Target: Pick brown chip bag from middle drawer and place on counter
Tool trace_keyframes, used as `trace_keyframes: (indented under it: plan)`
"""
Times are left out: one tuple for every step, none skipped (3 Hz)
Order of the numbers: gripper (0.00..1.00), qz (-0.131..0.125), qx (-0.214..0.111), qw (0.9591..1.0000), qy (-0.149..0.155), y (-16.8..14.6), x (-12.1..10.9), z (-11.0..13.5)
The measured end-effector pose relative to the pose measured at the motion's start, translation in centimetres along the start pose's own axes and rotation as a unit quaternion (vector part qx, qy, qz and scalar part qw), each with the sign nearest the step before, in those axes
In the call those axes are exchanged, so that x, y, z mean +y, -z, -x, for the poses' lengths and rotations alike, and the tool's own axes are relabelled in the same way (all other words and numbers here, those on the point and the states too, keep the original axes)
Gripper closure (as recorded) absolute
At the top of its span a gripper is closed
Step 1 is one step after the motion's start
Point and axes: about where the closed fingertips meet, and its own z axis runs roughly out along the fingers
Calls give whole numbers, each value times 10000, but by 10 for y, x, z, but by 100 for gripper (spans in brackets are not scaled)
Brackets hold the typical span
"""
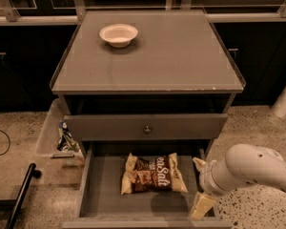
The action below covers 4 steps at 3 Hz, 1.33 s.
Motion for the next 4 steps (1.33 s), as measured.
trace_keyframes:
  plan:
    - [0,234,-141,9996,-76,-22,1,-6]
    - [0,272,-409,9987,150,-59,-5,3]
    - [0,206,-695,9967,367,-92,-18,17]
    - [0,31,-1038,9927,609,-119,-32,29]
